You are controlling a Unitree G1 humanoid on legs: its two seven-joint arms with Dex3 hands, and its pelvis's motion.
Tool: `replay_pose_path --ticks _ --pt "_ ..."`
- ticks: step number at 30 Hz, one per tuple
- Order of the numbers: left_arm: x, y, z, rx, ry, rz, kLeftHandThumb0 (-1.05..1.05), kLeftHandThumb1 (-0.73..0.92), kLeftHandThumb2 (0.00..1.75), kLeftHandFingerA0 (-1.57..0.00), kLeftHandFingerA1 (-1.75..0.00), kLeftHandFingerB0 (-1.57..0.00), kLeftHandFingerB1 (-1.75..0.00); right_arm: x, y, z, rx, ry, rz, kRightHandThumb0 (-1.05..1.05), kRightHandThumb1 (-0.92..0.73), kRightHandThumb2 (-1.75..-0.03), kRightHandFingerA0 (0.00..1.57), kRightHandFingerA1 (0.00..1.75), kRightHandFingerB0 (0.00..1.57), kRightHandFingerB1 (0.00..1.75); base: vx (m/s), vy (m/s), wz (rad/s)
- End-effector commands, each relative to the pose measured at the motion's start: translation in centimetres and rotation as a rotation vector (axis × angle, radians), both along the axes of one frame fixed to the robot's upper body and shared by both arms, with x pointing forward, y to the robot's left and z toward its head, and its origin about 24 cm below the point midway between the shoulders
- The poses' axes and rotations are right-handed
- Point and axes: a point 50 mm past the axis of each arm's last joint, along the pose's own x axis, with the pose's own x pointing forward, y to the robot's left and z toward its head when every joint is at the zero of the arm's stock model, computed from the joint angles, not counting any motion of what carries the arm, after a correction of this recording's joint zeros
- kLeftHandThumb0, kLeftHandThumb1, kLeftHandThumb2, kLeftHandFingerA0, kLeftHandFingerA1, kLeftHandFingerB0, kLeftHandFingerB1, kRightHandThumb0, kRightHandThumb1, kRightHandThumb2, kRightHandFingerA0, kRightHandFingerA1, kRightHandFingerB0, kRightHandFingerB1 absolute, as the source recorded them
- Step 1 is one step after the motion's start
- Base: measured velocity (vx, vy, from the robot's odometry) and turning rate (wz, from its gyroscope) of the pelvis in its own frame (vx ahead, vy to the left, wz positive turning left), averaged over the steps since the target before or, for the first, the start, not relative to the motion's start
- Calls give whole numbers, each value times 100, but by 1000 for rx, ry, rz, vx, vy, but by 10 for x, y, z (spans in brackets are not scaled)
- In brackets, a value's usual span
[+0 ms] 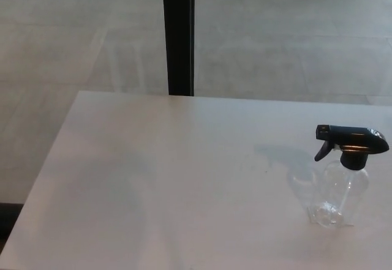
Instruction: The robot uses its right hand to grab and lift the lid of the spray bottle kept in the middle of the desk and places the lid on the right side of the bottle
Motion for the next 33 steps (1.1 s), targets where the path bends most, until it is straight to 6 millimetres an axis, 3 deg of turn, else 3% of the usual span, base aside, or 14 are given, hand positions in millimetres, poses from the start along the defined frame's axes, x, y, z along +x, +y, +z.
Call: replay_pose_path --ticks 1,3,4,8,9,13,15,20,24,25,26,27,28,33 --pt "0 4 4 34 47 -66 -82 70 107 -48 -62 -32 -53 36 80 27 -253 183 356 -72 -63 -59 44 42 31 30 0 0 0" --pt "0 3 3 33 52 -63 -81 69 107 -48 -61 -33 -53 44 94 23 -292 245 390 -71 -61 -58 42 40 30 30 0 0 0" --pt "0 3 3 37 51 -83 -82 86 66 -54 -53 -36 -41 54 105 8 -395 340 425 -69 -63 -59 38 39 26 30 0 0 0" --pt "0 2 3 32 39 -74 -83 69 107 -46 -62 -31 -53 57 138 -1 -532 497 577 -76 -50 -87 29 52 16 41 0 0 0" --pt "0 2 3 25 34 -70 -82 85 66 -49 -53 -35 -41 56 143 -2 -575 526 587 -77 -50 -87 27 51 17 41 0 0 0" --pt "1 2 2 26 37 -57 -82 69 107 -48 -62 -33 -53 61 162 -19 -649 590 652 -68 -53 -56 39 48 30 30 0 0 0" --pt "0 2 2 26 39 -53 -80 85 65 -54 -54 -36 -42 62 165 -24 -652 624 668 -67 -54 -57 37 47 30 30 0 0 0" --pt "-1 3 2 20 35 -38 -80 84 65 -51 -52 -35 -41 67 173 -32 -758 683 666 -67 -54 -56 42 50 39 33 0 0 0" --pt "-1 3 3 21 37 -50 -81 86 65 -52 -55 -37 -43 71 173 -35 -795 708 666 -67 -50 -56 42 51 46 35 0 0 0" --pt "-2 3 2 21 42 -50 -83 69 106 -47 -62 -32 -54 71 173 -36 -810 717 660 -67 -49 -56 43 52 46 36 0 0 0" --pt "-2 2 2 25 46 -49 -81 85 66 -53 -53 -37 -42 71 173 -37 -809 721 660 -68 -49 -56 57 83 47 36 0 0 0" --pt "-3 2 2 27 47 -53 -82 67 107 -49 -63 -33 -54 71 174 -38 -811 725 658 -71 -39 -77 75 118 43 47 0 0 0" --pt "-3 2 1 29 50 -60 -87 70 108 -47 -61 -32 -53 71 174 -39 -837 730 654 -70 -40 -81 47 75 39 47 0 0 0" --pt "-5 2 1 43 75 -90 -84 71 109 -47 -60 -32 -53 72 173 -45 -918 771 625 -73 -39 -81 51 73 45 48 0 0 0"
